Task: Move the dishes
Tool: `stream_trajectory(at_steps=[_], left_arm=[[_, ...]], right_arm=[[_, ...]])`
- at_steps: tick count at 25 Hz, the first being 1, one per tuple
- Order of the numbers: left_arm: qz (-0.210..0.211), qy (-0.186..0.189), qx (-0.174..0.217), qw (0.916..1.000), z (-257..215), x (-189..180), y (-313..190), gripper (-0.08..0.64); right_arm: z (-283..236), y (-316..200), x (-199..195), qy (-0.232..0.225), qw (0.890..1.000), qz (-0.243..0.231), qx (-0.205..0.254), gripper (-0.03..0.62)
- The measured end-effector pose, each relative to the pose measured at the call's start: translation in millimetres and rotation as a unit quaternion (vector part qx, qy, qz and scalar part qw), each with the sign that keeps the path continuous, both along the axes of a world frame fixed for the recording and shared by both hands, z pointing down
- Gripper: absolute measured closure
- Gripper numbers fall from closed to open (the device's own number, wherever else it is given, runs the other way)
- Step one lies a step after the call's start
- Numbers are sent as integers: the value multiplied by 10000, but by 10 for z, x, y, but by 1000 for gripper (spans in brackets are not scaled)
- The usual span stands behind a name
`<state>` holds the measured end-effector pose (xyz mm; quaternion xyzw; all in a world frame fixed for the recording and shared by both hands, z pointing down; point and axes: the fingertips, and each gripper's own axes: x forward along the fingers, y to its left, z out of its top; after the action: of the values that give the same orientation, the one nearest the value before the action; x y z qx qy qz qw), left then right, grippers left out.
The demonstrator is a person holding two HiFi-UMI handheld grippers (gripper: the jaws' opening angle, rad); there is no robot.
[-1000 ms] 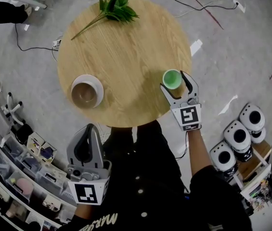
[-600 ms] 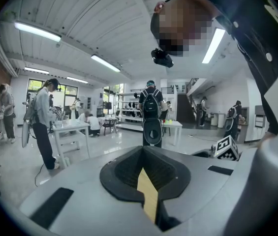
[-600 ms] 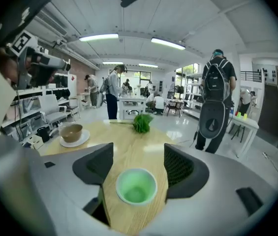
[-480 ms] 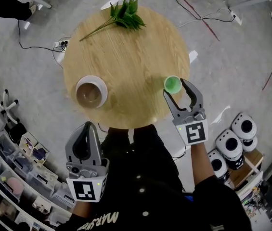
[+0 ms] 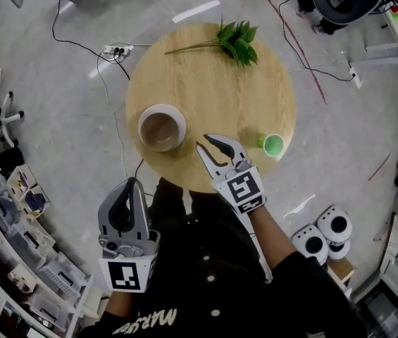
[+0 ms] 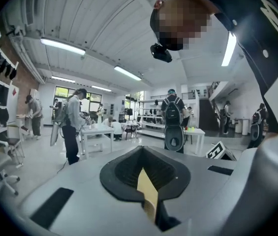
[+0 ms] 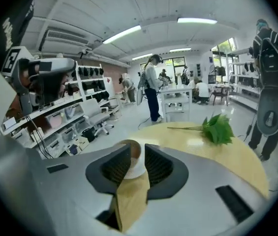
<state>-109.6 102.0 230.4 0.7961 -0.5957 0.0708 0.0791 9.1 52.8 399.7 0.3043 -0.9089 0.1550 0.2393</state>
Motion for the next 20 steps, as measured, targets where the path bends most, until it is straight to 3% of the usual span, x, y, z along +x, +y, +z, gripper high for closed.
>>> stream_trajectory(at_steps=[5,13,18,20], left_arm=[[-493,38,-63,9988,85,-347,137,549],[-862,108,-292,9958,345,-685,265,549],[-929,149,-464,9945,516,-774,305,549],[-921,152,-499,9944,554,-783,300,549]], right_arm=[[504,-51,-497,-9,9964,26,-849,497],[1058,-224,-668,202,9822,673,-1741,419],[1325,-257,-766,268,9702,909,-2228,425],[1373,-260,-790,312,9670,947,-2344,459]])
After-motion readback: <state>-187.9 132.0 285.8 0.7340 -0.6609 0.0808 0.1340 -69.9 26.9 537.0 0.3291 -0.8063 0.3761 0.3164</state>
